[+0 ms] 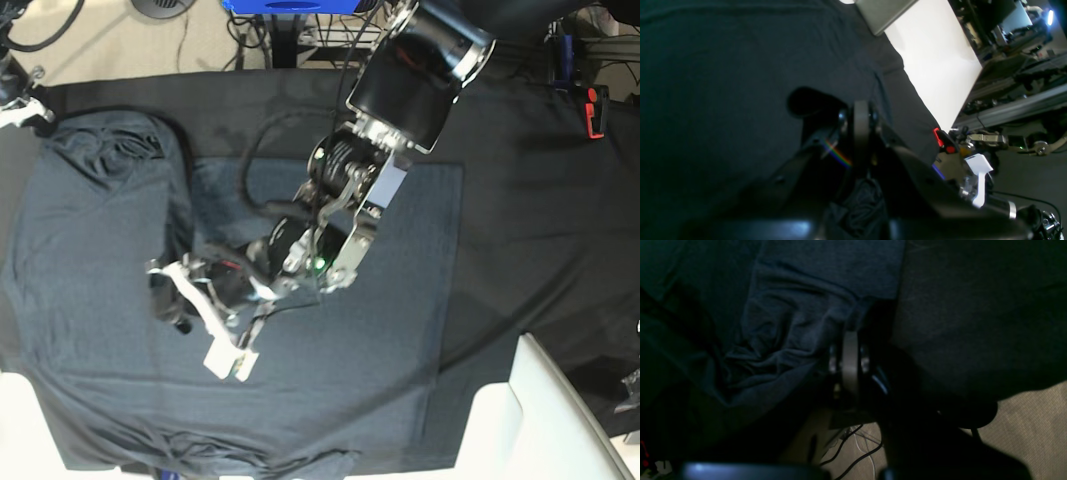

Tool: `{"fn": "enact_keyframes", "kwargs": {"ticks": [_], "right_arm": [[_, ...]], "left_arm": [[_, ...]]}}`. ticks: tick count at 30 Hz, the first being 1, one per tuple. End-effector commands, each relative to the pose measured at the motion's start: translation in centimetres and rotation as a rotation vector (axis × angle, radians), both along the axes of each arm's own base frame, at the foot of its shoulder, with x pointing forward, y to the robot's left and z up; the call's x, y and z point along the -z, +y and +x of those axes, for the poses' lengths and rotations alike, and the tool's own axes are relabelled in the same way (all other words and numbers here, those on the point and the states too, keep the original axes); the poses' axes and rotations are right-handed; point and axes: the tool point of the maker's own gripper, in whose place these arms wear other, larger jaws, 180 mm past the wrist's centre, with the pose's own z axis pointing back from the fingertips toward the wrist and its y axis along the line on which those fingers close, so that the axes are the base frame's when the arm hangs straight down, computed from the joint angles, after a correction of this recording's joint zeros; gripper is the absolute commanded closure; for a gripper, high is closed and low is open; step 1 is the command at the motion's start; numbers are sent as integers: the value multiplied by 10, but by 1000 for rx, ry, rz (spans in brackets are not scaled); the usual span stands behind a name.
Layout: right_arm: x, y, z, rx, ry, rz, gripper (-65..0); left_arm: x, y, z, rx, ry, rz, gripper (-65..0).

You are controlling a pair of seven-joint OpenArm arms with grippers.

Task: Fold the T-shirt properly
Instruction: 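Drag the sleeve with the left gripper across the body toward the hem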

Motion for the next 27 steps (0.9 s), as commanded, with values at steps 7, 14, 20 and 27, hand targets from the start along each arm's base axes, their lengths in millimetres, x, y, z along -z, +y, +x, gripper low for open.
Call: {"fn": "enact_keyframes", "kwargs": {"ticks": [7, 14, 20, 27], "right_arm": [[-10, -8, 8, -2, -39, -21, -261], [-3, 3, 0, 9, -25, 5, -264], [6, 14, -16, 40, -3, 36, -264], [6, 19, -15, 49, -12, 50, -264]], "left_arm": [[-51, -8, 27, 2, -124, -56, 0], [-67, -9, 45, 1, -159, -55, 0], [-73, -20, 60, -18, -90, -179, 0], [-80, -38, 63, 11, -165, -155, 0]]}}
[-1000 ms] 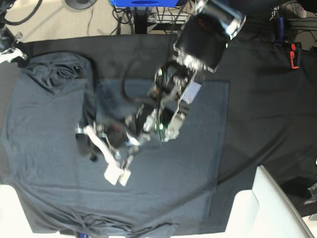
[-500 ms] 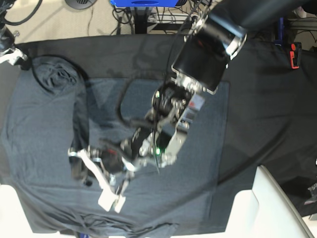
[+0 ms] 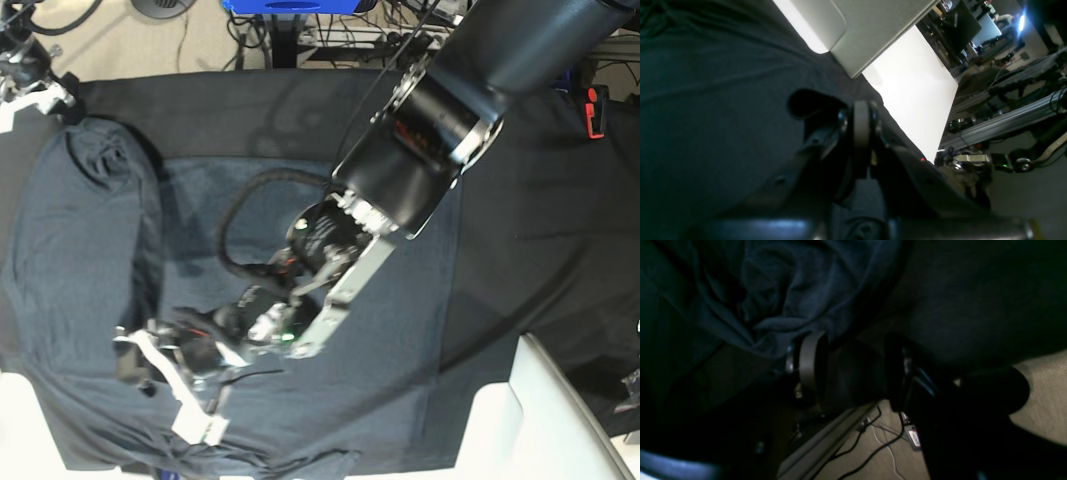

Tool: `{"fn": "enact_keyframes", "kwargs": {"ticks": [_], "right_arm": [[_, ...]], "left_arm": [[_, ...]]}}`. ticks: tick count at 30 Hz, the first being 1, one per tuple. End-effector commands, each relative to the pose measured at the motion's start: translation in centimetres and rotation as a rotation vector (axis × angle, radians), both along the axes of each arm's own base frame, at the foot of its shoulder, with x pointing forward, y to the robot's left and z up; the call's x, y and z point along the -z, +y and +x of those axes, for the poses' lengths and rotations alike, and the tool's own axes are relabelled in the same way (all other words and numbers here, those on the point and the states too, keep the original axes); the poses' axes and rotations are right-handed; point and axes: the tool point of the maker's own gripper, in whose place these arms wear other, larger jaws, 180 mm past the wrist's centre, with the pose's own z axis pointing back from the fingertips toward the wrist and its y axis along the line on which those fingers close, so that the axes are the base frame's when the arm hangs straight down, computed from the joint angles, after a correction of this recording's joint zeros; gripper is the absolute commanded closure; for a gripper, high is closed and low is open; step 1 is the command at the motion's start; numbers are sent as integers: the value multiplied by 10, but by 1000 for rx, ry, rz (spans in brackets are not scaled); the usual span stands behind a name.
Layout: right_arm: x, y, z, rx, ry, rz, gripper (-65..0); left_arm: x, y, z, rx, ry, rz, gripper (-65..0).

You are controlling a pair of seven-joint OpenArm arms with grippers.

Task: Fold the T-shirt properly
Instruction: 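Drag the sleeve with the left gripper across the body toward the hem, then sweep the left gripper back, laying the sleeve diagonally across the body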

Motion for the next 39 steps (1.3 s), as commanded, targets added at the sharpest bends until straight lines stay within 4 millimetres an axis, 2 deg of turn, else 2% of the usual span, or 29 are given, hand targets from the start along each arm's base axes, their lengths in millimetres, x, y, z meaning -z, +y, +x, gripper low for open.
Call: {"fn": "enact_keyframes", "kwargs": {"ticks": [1, 7, 11, 14, 16, 17, 20, 27, 30, 33, 39], "right_arm": [[-10, -9, 8, -1, -42, -24, -264], [-12, -9, 15, 0, -57, -23, -264], [-16, -11, 25, 8, -82, -26, -270], [-27, -34, 35, 71, -118, -56, -275], [-31, -43, 43, 106, -130, -61, -320], [-33, -55, 46, 144, -118, -73, -354], [-26, -69, 52, 241, -78, -50, -437], [-16, -63, 65, 262, -74, 1, -432], [-18, -69, 68, 262, -78, -7, -432], [-19, -70, 69, 262, -79, -9, -432], [-16, -65, 65, 243, -55, 7, -432]], "left_arm": [[-34, -4, 12, -10, -71, -57, 0], [-57, 1, 37, -26, -127, -32, 0], [-61, 1, 40, -28, -138, -30, 0], [-57, 1, 39, -28, -128, -30, 0], [-52, 0, 36, -24, -118, -26, 0], [-49, 0, 35, -25, -113, -27, 0], [-48, 1, 34, -27, -109, -29, 0], [-50, 2, 36, -30, -112, -32, 0], [-53, 3, 40, -42, -116, -29, 0], [-52, 18, 54, -121, -83, -26, 0], [-51, 32, 61, -149, -87, -17, 0]]}}
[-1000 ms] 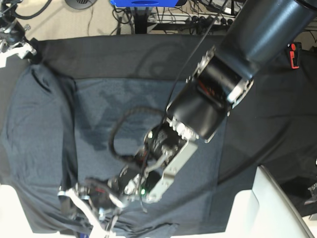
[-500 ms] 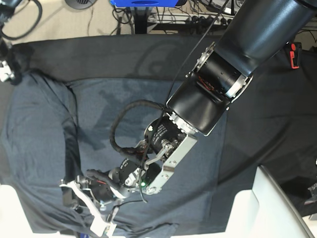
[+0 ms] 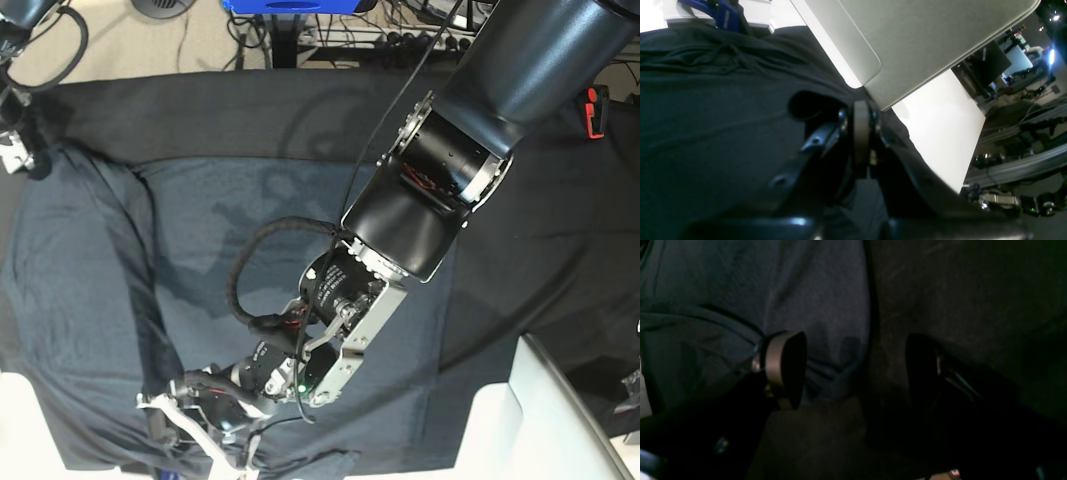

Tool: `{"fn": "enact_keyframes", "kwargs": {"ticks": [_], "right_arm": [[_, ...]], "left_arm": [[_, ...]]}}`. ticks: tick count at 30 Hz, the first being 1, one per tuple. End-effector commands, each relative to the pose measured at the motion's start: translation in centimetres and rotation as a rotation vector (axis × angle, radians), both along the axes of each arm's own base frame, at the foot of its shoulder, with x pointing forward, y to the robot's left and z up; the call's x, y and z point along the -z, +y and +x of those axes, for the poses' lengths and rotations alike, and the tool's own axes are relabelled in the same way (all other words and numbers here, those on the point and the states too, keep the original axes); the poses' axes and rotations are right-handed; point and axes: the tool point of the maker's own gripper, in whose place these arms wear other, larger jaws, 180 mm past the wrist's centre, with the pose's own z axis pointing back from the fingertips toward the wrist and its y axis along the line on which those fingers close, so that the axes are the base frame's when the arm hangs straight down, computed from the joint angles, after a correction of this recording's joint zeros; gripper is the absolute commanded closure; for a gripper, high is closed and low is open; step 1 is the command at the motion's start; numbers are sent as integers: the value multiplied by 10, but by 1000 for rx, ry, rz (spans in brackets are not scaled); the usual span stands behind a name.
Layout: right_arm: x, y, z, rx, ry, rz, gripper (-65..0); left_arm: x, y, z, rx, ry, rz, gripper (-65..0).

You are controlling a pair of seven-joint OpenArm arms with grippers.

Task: Fold the T-shirt properly
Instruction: 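Sweep the left gripper back, laying the sleeve diagonally across the body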

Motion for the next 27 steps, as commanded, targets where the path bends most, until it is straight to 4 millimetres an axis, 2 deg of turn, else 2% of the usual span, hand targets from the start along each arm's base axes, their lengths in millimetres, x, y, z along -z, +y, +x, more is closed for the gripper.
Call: {"fn": "enact_keyframes", "kwargs": {"ticks": [1, 5, 11, 13, 18, 23, 27], "right_arm": [[-10, -9, 6, -7, -25, -22, -432], [-10, -8, 6, -12, -22, -19, -432], [-10, -8, 4, -12, -19, -19, -432], [-10, -8, 4, -12, -19, -19, -432], [-10, -8, 4, -12, -19, -19, -432], [-10, -8, 4, -12, -19, -19, -432], [-10, -8, 4, -12, -19, -19, -432]], "left_arm": [[-29, -1, 8, -4, -66, -37, 0], [-21, 9, 10, -18, -57, -19, 0], [-9, 36, 18, -52, -53, 21, 0], [3, 48, 21, -93, -24, 44, 0], [-2, 64, 23, -124, -45, 61, 0], [4, 89, 27, -170, -33, 63, 0], [18, 108, 26, -219, 8, 47, 0]]}}
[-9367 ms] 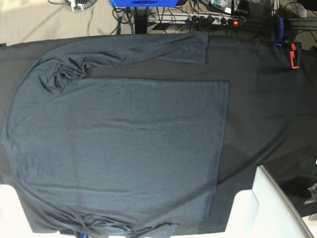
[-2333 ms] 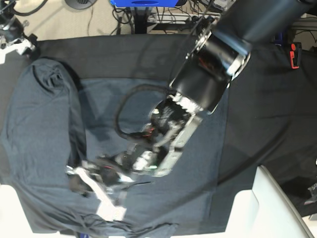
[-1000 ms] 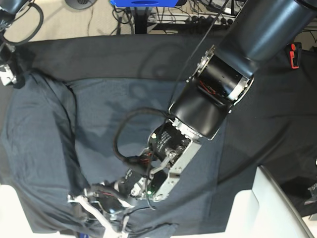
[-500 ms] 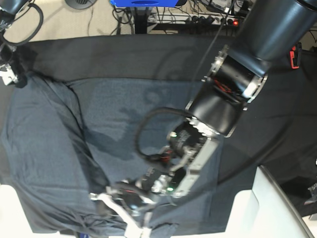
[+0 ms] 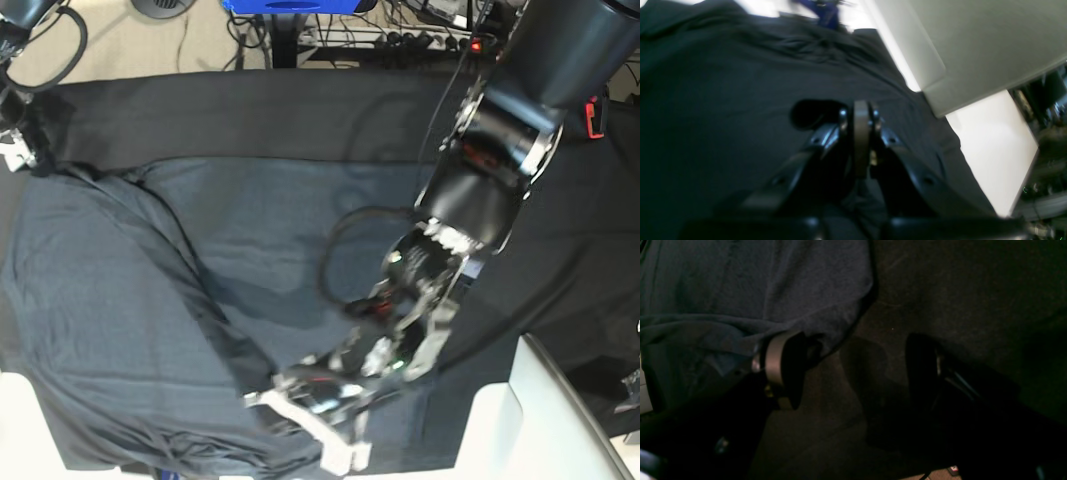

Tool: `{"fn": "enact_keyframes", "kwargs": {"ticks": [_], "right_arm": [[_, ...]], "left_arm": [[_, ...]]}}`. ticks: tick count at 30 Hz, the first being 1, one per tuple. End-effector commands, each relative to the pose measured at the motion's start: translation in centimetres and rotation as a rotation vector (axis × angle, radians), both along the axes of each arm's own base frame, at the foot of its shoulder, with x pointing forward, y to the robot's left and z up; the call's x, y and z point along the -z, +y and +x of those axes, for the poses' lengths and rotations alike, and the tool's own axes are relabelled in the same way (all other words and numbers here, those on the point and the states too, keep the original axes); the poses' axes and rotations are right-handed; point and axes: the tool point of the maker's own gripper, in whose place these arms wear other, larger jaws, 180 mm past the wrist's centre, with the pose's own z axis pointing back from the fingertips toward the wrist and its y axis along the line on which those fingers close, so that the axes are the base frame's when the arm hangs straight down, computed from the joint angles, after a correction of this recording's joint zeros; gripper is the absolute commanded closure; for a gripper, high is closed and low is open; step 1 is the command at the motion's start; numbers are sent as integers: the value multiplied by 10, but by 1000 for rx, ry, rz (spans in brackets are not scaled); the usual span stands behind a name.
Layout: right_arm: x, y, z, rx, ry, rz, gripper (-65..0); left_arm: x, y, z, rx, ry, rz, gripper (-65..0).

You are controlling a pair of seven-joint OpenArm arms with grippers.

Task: Fold the T-shirt properly
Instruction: 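Sweep the left gripper back, laying the sleeve diagonally across the body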

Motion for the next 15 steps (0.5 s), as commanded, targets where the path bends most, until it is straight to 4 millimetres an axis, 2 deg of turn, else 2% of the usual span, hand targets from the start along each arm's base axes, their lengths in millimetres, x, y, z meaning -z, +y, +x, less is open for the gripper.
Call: {"fn": "enact_keyframes", "kwargs": {"ticks": [1, 4, 6, 15], "right_arm": [[-10, -10, 6, -3, -28, -30, -432], [-10, -10, 6, -3, -28, -30, -432], [-10, -10, 6, -3, -28, -30, -432], [-10, -10, 5, -3, -27, -29, -432]], "left_arm": [[-26, -5, 8, 4, -62, -32, 0], [-14, -2, 3, -5, -39, -34, 0], [-7, 8, 2, -17, -30, -18, 0], [-22, 28, 3, -23, -85, 8, 0]]}}
